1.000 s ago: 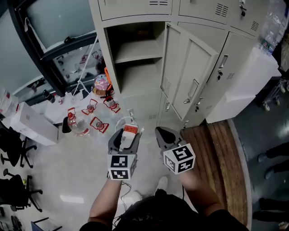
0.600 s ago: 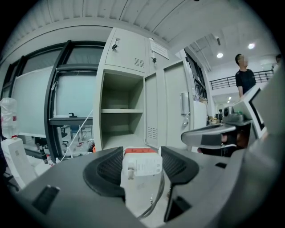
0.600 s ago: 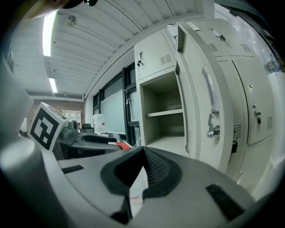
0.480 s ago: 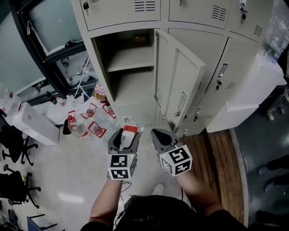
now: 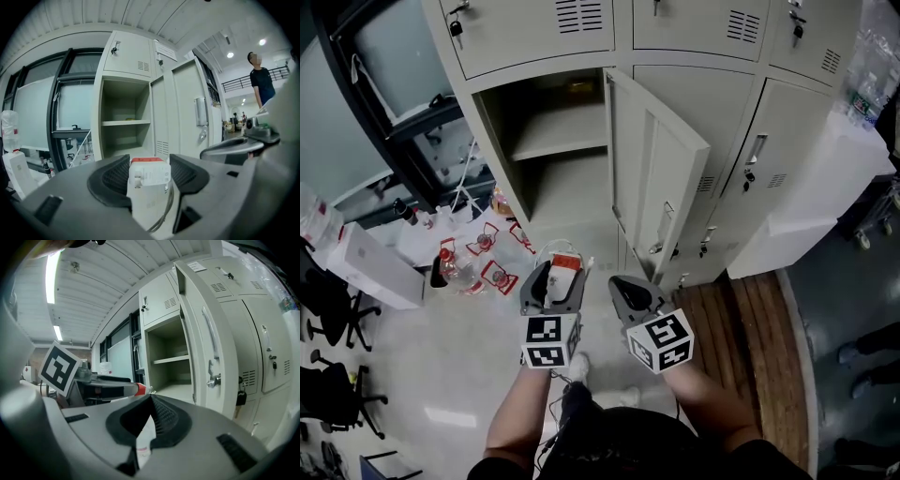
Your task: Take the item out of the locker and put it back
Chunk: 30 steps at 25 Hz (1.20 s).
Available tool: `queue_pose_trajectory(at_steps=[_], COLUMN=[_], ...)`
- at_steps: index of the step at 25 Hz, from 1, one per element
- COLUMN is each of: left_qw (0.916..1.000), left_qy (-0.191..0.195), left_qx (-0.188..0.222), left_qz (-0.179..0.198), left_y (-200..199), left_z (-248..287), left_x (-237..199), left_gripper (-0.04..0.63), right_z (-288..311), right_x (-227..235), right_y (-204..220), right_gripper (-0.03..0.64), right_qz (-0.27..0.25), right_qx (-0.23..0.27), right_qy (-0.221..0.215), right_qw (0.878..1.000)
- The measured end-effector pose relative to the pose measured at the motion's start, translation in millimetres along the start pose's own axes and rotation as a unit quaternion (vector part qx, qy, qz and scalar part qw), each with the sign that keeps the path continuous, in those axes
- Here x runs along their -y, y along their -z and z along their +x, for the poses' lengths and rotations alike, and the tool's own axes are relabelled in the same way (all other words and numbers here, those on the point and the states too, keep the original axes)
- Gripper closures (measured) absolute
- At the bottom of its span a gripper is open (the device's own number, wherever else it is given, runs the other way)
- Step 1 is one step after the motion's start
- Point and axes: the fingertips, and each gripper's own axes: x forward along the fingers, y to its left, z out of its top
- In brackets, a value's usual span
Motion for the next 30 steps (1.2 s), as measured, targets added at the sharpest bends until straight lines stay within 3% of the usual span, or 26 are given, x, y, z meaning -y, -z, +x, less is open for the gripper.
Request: queue_pose_trajectory(at_steps=[30], left_qw=[0.9946], left_qy=[0.097], left_qx=[-0.006], left_qz=[0.036], left_y=[-18], left_z=[184], left_x=[-79], left_gripper=[0.330], right_z=[131], right_x=[48], right_y=[-15], right_gripper=[0.617], right_qz=[0.019], right_qx=[-0.025], right_qy=[0.082], right_qw=[0.996])
